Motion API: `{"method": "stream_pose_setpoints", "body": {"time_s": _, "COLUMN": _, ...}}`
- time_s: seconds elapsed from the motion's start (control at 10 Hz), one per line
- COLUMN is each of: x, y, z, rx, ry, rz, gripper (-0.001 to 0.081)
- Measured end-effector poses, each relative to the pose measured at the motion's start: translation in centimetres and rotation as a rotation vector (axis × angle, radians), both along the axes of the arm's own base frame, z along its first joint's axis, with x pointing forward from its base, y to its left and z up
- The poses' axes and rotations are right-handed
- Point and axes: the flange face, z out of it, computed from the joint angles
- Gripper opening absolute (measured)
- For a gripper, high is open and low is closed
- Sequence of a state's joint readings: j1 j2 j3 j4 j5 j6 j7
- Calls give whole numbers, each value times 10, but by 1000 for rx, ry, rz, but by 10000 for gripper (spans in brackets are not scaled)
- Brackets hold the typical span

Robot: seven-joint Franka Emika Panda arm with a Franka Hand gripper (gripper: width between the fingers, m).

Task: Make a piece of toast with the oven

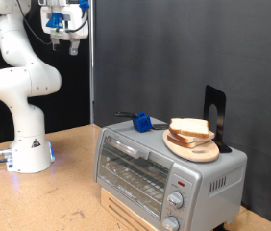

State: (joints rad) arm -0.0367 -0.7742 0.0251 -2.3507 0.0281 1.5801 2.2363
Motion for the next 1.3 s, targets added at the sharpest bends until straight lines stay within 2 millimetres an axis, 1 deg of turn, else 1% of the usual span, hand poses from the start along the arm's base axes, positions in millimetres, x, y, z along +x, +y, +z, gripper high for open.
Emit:
{"method": "stream_pose_setpoints", "body": {"time_s": 0.2, "x": -3, "y": 8, "z": 2, "rx": -19, "ry": -10, "rz": 255, "gripper": 808}}
{"method": "stream_pose_setpoints", "body": {"time_s": 0.3, "x": -3, "y": 9, "z": 1, "rx": -46, "ry": -23, "rz": 376, "gripper": 808}}
{"method": "stream_pose_setpoints", "body": {"time_s": 0.4, "x": 2, "y": 8, "z": -6, "rx": -87, "ry": -45, "rz": 493, "gripper": 808}}
{"method": "stream_pose_setpoints", "body": {"time_s": 0.5, "x": 6, "y": 7, "z": -13, "rx": -111, "ry": -56, "rz": 587, "gripper": 808}}
{"method": "stream_pose_setpoints", "body": {"time_s": 0.6, "x": 5, "y": 7, "z": -12, "rx": -99, "ry": -58, "rz": 564, "gripper": 808}}
{"method": "stream_pose_setpoints", "body": {"time_s": 0.7, "x": 5, "y": 8, "z": -10, "rx": -91, "ry": -87, "rz": 642, "gripper": 808}}
{"method": "stream_pose_setpoints", "body": {"time_s": 0.9, "x": 2, "y": 1, "z": -4, "rx": -86, "ry": -186, "rz": 863, "gripper": 808}}
{"method": "stream_pose_setpoints", "body": {"time_s": 1.0, "x": 8, "y": -6, "z": -6, "rx": -112, "ry": -241, "rz": 975, "gripper": 808}}
{"method": "stream_pose_setpoints", "body": {"time_s": 1.1, "x": 20, "y": -14, "z": -13, "rx": -171, "ry": -279, "rz": 1079, "gripper": 808}}
{"method": "stream_pose_setpoints", "body": {"time_s": 1.2, "x": 34, "y": -19, "z": -22, "rx": -254, "ry": -271, "rz": 1158, "gripper": 808}}
{"method": "stream_pose_setpoints", "body": {"time_s": 1.3, "x": 46, "y": -18, "z": -26, "rx": -311, "ry": -249, "rz": 1217, "gripper": 808}}
